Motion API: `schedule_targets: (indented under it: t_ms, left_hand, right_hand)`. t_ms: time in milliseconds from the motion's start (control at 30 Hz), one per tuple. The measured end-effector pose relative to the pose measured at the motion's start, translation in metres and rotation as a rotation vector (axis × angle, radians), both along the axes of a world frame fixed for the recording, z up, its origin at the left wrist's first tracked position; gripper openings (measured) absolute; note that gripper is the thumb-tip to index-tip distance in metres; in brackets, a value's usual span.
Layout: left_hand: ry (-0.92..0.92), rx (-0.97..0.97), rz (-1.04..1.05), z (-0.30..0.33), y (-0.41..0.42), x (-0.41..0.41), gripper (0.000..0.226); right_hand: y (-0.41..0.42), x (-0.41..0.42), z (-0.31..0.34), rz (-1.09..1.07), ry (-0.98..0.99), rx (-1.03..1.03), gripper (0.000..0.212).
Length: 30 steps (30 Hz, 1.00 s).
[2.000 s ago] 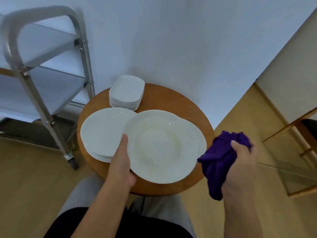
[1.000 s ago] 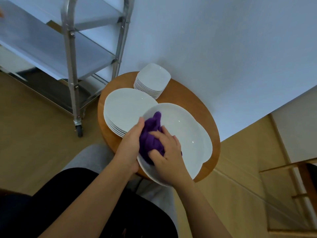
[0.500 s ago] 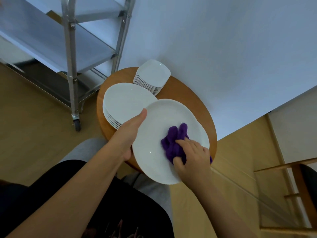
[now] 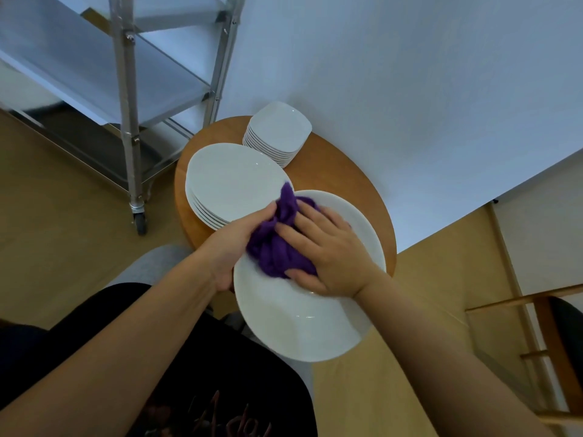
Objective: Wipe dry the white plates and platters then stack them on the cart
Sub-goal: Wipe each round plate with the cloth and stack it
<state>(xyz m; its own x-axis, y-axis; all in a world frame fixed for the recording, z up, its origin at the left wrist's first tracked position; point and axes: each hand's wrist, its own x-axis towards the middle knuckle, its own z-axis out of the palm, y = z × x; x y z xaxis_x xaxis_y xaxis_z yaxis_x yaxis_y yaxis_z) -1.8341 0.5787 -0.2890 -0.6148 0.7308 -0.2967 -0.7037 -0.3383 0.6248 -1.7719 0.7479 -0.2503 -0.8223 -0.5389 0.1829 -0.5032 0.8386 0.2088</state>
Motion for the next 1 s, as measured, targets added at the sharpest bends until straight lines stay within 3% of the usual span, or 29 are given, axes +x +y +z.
schedule_targets:
  t_ms: [267, 400, 533, 600, 700, 767, 867, 933, 1000]
  left_hand:
    - [0.039, -0.018, 0.286, 0.002, -0.006, -0.004, 0.029]
    - [0.010, -0.003, 0.363, 0.006, 0.000, 0.001, 0.042]
    - [-0.026, -0.201, 0.386, 0.012, 0.011, 0.010, 0.021]
    - [-0.031, -0.255, 0.396, 0.015, 0.014, 0.013, 0.017]
    - [0.056, -0.334, 0.429, 0.025, 0.018, 0.012, 0.017]
    - [0.190, -0.352, 0.451, 0.034, 0.020, 0.010, 0.019]
    - [0.374, -0.337, 0.443, 0.044, 0.021, 0.006, 0.036]
    - [0.459, -0.370, 0.411, 0.039, 0.019, -0.001, 0.047]
    - [0.513, -0.442, 0.386, 0.023, 0.017, -0.007, 0.071]
  right_hand:
    - [0.003, 0.019, 0.006, -0.572, -0.088, -0.177, 0.076]
    - [-0.037, 0.050, -0.016, -0.662, -0.210, -0.448, 0.085]
    - [-0.080, 0.060, -0.044, -0.722, -0.264, -0.595, 0.108]
    - [-0.083, 0.052, -0.049, -0.810, -0.229, -0.614, 0.101]
    - [-0.080, 0.044, -0.041, -0.956, -0.264, -0.667, 0.062]
    - [-0.078, 0.044, -0.031, -0.940, -0.221, -0.854, 0.044]
    - [-0.073, 0.047, -0.009, -0.918, 0.040, -1.385, 0.053]
    - [-0.064, 0.049, 0.003, -0.895, 0.041, -1.686, 0.060]
    - [-0.057, 0.049, 0.011, -0.698, -0.034, -1.961, 0.062]
